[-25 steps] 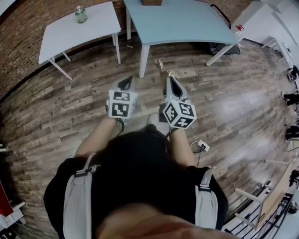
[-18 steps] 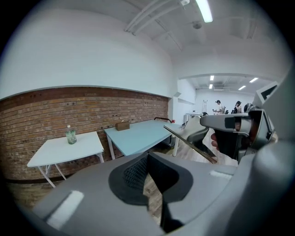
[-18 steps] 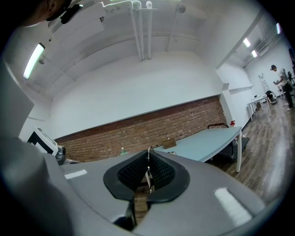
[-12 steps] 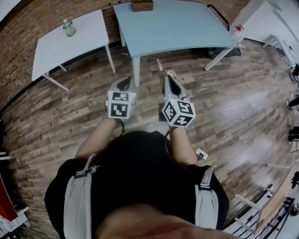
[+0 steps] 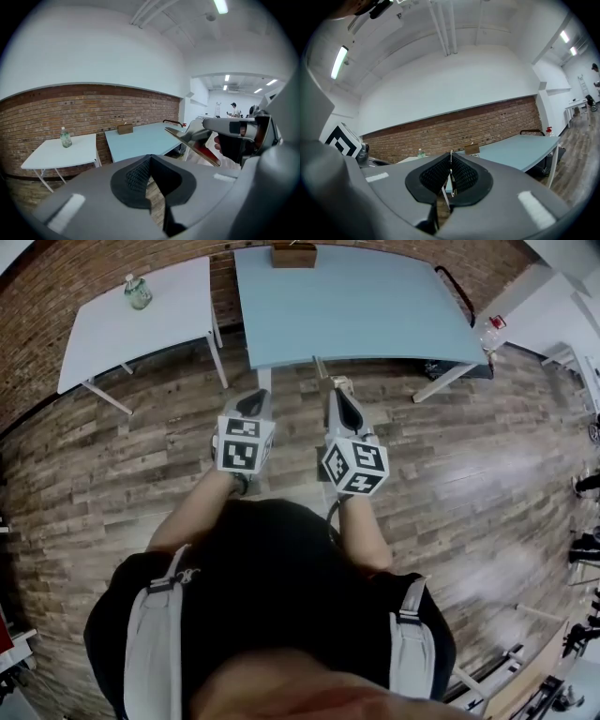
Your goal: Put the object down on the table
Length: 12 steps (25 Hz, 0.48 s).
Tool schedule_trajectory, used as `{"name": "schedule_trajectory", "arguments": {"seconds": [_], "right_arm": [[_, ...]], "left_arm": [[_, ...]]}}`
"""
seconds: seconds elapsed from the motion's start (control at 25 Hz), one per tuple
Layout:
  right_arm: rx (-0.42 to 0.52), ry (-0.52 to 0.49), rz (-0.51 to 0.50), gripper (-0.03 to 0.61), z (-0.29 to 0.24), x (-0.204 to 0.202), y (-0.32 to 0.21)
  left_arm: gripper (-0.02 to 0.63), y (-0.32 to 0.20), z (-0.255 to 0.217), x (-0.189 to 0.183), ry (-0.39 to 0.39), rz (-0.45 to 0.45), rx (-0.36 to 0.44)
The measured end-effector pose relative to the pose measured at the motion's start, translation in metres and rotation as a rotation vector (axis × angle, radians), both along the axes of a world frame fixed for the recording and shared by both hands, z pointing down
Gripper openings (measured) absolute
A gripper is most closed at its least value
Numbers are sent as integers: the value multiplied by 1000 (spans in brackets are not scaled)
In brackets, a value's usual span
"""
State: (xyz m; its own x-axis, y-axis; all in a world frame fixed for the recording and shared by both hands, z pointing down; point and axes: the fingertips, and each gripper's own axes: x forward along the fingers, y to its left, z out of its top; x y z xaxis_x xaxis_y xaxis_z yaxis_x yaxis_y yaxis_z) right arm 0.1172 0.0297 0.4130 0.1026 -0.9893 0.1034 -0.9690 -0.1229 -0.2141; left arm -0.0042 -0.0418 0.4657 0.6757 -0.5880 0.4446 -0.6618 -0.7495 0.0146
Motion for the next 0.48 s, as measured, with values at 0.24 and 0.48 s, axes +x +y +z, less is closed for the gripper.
{"name": "schedule_trajectory", "arguments": {"seconds": [0.24,0.48], "right_arm": [[-18,-18,-53,25,14,14,-17],[-27,-23,-79,25,16,21,-35]], "left_arm": [[0,-8,13,24,-10,-22,-19],[0,-27,12,39,-21,-27,-15]]}}
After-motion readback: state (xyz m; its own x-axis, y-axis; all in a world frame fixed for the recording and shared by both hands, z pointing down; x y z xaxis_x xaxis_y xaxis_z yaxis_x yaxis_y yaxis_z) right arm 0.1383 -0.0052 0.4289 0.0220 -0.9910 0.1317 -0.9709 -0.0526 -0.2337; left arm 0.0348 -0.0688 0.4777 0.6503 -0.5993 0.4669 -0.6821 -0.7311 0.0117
